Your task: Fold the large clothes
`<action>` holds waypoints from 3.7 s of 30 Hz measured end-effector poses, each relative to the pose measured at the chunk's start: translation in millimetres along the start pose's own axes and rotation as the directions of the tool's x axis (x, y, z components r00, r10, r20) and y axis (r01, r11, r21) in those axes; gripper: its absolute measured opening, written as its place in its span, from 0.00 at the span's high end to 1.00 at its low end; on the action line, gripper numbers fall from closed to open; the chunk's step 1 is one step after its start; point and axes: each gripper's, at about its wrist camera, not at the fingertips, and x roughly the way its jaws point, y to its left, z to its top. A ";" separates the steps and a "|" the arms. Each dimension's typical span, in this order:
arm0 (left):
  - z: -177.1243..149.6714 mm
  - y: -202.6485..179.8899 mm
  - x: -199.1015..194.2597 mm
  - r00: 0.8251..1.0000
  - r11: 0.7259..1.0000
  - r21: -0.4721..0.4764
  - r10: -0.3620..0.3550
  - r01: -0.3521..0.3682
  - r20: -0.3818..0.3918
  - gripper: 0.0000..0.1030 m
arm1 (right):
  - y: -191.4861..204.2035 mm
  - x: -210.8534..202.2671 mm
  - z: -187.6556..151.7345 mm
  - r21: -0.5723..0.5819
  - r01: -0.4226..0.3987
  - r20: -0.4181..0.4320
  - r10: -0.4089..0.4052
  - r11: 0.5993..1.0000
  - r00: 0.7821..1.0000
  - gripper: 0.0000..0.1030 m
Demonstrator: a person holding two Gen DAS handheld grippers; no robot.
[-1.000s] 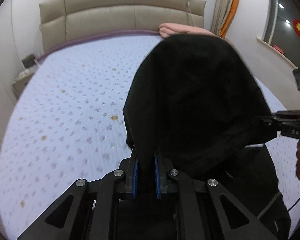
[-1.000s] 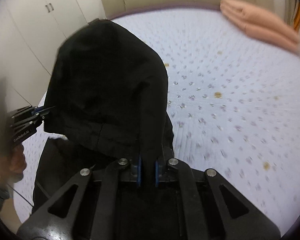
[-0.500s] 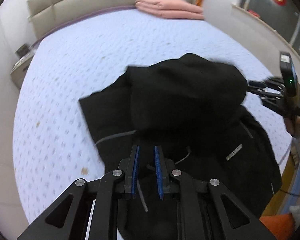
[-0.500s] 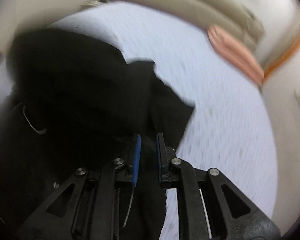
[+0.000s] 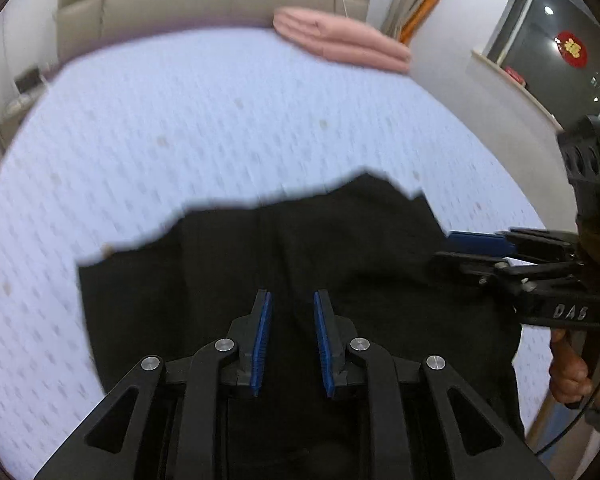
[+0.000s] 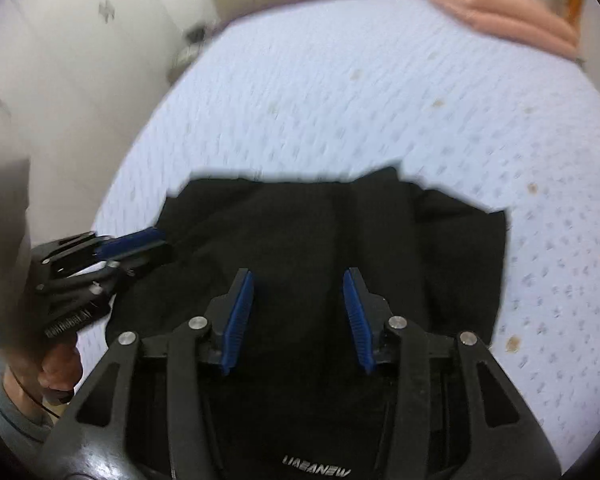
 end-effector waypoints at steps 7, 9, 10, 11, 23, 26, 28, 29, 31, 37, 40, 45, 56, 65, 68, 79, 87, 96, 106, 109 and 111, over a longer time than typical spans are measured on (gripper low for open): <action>-95.5 -6.1 50.1 0.979 0.998 -0.055 0.016 -0.028 -0.203 0.77 | -8.3 69.5 -100.4 -0.031 0.019 -0.249 -0.026 0.999 0.968 0.59; -107.9 -9.1 64.8 0.979 0.996 -0.063 0.055 -0.068 -0.195 0.76 | -12.1 78.4 -105.1 -0.019 0.017 -0.227 -0.021 1.000 0.974 0.57; -108.5 -10.4 69.3 0.979 0.994 -0.069 0.070 -0.085 -0.191 0.77 | -12.8 78.9 -103.3 -0.005 0.015 -0.225 -0.016 1.000 0.974 0.57; -105.9 -11.4 71.0 0.979 0.992 -0.079 0.079 -0.095 -0.188 0.77 | -15.1 78.7 -99.5 0.015 0.012 -0.229 -0.009 1.000 0.973 0.57; -90.9 -25.2 -16.7 0.993 0.984 -0.136 0.106 -0.111 -0.047 0.60 | -44.3 10.8 -39.5 0.030 -0.006 -0.092 0.009 1.000 0.996 0.55; -96.4 -7.0 1.4 0.985 0.958 -0.234 0.153 -0.168 -0.079 0.55 | -60.5 45.8 -31.7 0.065 0.030 -0.139 -0.021 0.997 0.990 0.57; -102.9 0.3 27.1 0.976 0.942 -0.267 0.172 -0.203 -0.135 0.53 | -72.4 78.1 -36.3 0.088 0.039 -0.208 -0.020 0.995 0.978 0.60; -108.7 4.1 43.0 0.970 0.936 -0.277 0.176 -0.218 -0.170 0.53 | -73.0 83.7 -37.5 0.083 0.029 -0.202 -0.012 0.996 0.979 0.60; -105.5 -0.4 47.5 0.970 0.933 -0.281 0.186 -0.225 -0.158 0.52 | -72.2 82.7 -40.7 0.057 0.030 -0.176 -0.019 0.998 0.984 0.60; -113.7 -12.3 23.3 0.977 0.936 -0.283 0.183 -0.208 -0.112 0.52 | -88.4 49.3 -78.9 0.092 -0.041 -0.133 0.053 0.995 0.990 0.59; -126.1 -14.3 -6.7 0.981 0.938 -0.289 0.171 -0.189 -0.087 0.52 | -98.6 21.3 -90.7 0.132 -0.095 -0.101 0.108 0.987 0.989 0.56; -153.0 -13.5 -54.1 0.974 0.937 -0.269 0.202 -0.224 -0.105 0.49 | -101.7 -28.2 -138.8 0.134 -0.040 -0.075 0.051 0.990 0.996 0.38; -271.6 61.2 -133.3 0.947 0.895 -0.344 0.205 -0.284 -0.249 0.49 | -110.8 -105.3 -254.7 0.247 0.122 -0.211 -0.069 0.961 0.975 0.36; -350.5 83.8 -137.0 0.943 0.886 -0.436 0.004 -0.157 -0.332 0.48 | -119.3 -135.2 -304.8 0.262 0.256 -0.264 -0.186 0.931 0.946 0.36; -367.6 83.0 -127.7 0.927 0.890 -0.406 0.044 -0.206 -0.373 0.48 | -119.8 -128.3 -320.5 0.282 0.263 -0.250 -0.194 0.923 0.948 0.35; -408.5 70.4 -101.9 0.896 0.887 -0.459 -0.165 -0.047 -0.412 0.49 | -164.4 -132.3 -388.3 0.411 0.293 -0.291 -0.180 0.863 0.940 0.33; -415.4 70.1 -99.5 0.887 0.880 -0.475 -0.209 -0.014 -0.412 0.49 | -170.5 -115.0 -429.3 0.419 0.274 -0.376 -0.109 0.866 0.920 0.32; -430.7 72.4 -102.0 0.880 0.849 -0.529 -0.258 0.010 -0.398 0.50 | -155.7 -100.0 -439.1 0.379 0.232 -0.433 -0.050 0.896 0.900 0.35; -401.2 46.6 -129.1 0.932 0.877 -0.479 -0.145 -0.034 -0.333 0.92 | -119.5 -127.0 -412.8 0.279 0.255 -0.431 -0.116 0.926 0.895 0.93; -380.3 46.6 -148.8 0.952 0.874 -0.486 -0.138 -0.014 -0.275 0.92 | -113.3 -145.5 -400.0 0.273 0.242 -0.415 -0.114 0.931 0.903 0.93; -364.2 46.6 -161.6 0.963 0.876 -0.483 -0.125 -0.006 -0.238 0.92 | -113.2 -160.5 -386.8 0.288 0.222 -0.389 -0.098 0.931 0.916 0.94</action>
